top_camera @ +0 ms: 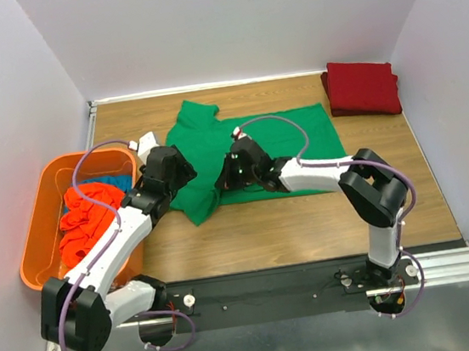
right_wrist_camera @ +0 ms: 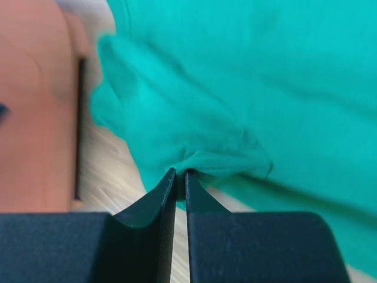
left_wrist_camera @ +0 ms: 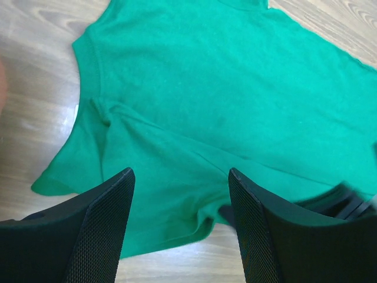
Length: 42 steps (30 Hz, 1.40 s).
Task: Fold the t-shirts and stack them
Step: Fold the tshirt
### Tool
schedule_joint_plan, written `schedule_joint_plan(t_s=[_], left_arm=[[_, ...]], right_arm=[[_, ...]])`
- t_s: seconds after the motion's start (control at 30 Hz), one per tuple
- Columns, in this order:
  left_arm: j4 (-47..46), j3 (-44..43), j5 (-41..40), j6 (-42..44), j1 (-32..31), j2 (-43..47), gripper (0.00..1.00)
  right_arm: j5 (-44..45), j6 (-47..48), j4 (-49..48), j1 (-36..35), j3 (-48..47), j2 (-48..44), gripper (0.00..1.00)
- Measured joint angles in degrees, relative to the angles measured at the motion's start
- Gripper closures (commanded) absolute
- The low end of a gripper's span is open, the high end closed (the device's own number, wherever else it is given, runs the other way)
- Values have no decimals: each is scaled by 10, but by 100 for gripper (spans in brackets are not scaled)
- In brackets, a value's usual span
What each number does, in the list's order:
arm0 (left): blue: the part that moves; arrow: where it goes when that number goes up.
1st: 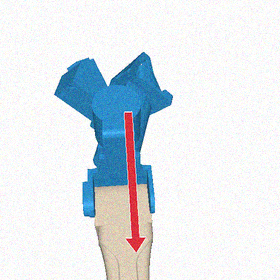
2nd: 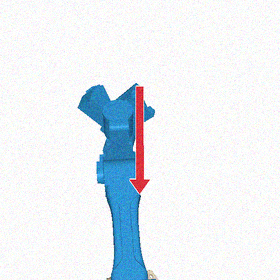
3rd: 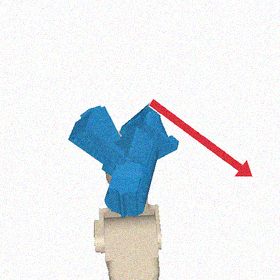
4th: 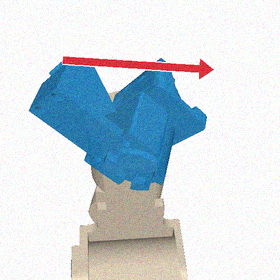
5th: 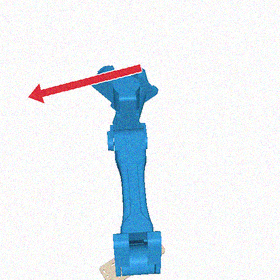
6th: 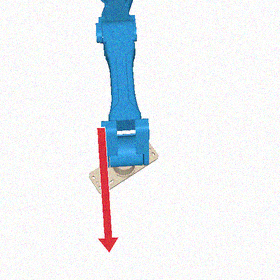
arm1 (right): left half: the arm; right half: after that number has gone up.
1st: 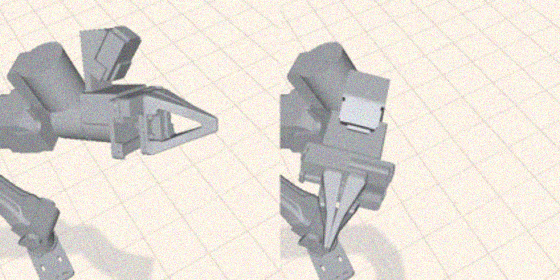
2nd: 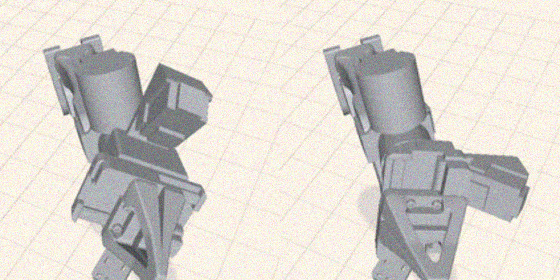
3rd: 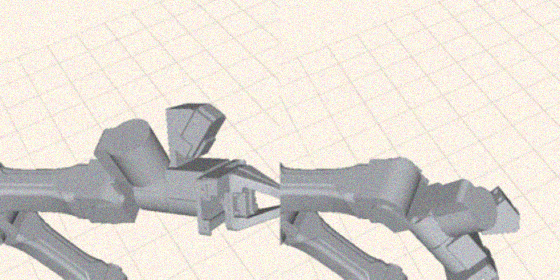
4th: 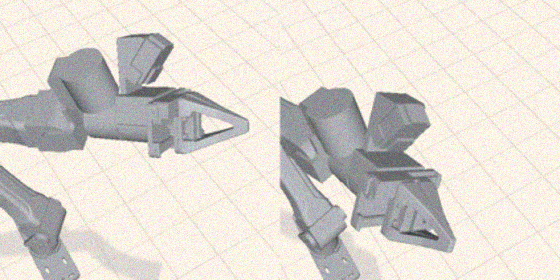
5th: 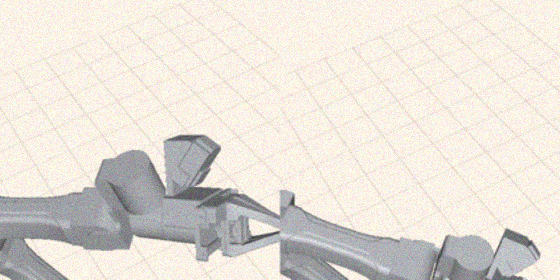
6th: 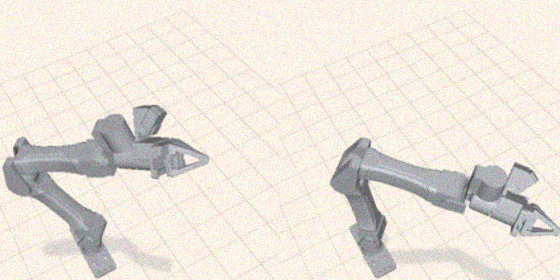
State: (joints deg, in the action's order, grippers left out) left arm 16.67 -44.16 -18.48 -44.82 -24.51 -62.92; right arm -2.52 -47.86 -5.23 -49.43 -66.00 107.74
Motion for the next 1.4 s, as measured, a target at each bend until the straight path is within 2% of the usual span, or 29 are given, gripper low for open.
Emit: schedule_joint_plan(t_s=[0.4,0.9,0.97,1.0,1.1,1.17,1.4], left_arm=[[-21,-60,12,24,0,-60,28],[-25,-63,13,34,1,-83,28],[-26,-63,13,34,1,-85,28],[-28,-61,13,34,1,-85,28],[-31,-56,14,34,1,-85,27],[-34,-51,14,30,1,-86,27],[-32,-22,14,-12,5,-103,27]], right_arm=[[-70,-1,19,97,-103,86,84],[-113,-2,20,145,-198,169,84],[-114,-2,20,145,-200,173,71],[-115,-2,21,145,-200,173,59],[-116,8,20,145,-200,173,40],[-114,16,20,145,-200,173,34],[-97,47,21,145,-150,119,33]])
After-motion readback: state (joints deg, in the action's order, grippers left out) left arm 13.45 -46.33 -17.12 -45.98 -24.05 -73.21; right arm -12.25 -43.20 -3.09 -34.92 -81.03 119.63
